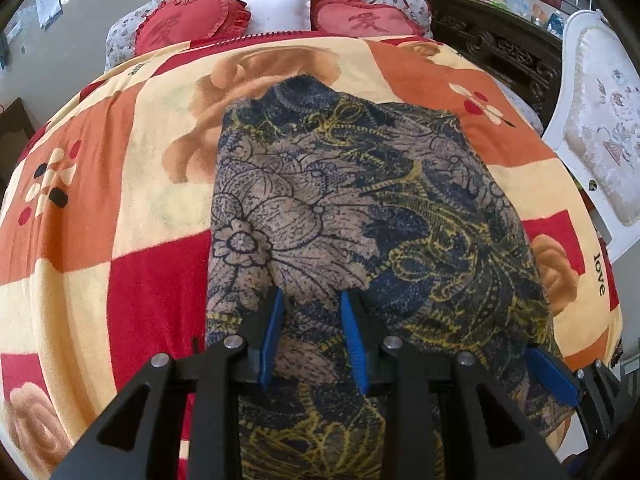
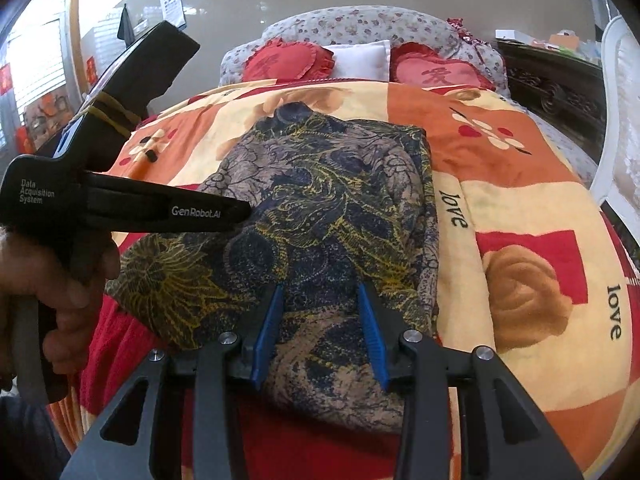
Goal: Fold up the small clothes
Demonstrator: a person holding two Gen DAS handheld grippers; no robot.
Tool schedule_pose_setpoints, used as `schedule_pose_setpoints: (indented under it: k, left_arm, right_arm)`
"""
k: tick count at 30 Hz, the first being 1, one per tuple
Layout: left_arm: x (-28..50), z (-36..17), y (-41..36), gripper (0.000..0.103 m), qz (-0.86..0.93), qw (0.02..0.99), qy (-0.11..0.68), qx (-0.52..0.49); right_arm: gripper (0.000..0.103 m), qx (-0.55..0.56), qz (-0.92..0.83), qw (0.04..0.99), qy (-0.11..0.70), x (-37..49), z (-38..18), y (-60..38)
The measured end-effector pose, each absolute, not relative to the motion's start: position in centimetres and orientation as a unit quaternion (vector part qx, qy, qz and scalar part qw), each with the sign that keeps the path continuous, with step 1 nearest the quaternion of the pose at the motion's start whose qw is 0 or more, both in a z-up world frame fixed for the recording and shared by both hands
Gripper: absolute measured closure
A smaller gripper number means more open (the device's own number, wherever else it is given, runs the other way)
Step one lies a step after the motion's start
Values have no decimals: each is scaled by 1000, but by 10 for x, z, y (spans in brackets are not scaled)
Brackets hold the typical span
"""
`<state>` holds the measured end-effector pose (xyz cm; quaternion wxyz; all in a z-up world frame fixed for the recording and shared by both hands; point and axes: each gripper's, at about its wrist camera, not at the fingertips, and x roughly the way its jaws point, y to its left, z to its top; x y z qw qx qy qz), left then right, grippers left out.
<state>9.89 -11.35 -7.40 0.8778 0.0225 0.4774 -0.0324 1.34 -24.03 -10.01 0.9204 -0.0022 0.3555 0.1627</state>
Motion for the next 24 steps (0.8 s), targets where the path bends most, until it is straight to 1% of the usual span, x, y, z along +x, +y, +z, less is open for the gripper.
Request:
schedule_pose_setpoints:
  k: [5,6,8,10,11,13,16,20,24]
  left_arm:
    - [97,-71,-105,71,-62,879,472,18]
    - [97,-67,-98,68,-83,878,471,3]
    - [91,-53,-71,54,-137,877,458,-55]
    - [82,-42,-44,17,-151,888,426,-80]
    - [77,-38,-24,12,-143,902,399,-85]
    - [83,-42,0,11,-147,902,396,-95]
    - [104,-64,20,12,-207,863,432,-162]
    - [126,-91,5,12,-278,807,475,-214]
    - [146,-100,-5,12,-300,784,471,-272]
  right_arm:
    - [57,4,151,922,356,13,-100,-239]
    - [57,3,148,923,356,13,-100,-238]
    - [57,6,143,923,356,13,-100,-237]
    - [57,12,139,924,356,13,-101,-237]
    - [57,13,137,924,355,12,-101,-237]
    - [57,10,131,926,354,12,-101,-235]
    - [57,7,119,928,354,11,-101,-231]
    - [57,6,118,928,355,11,-101,-230]
    - [57,2,119,927,355,10,-101,-229]
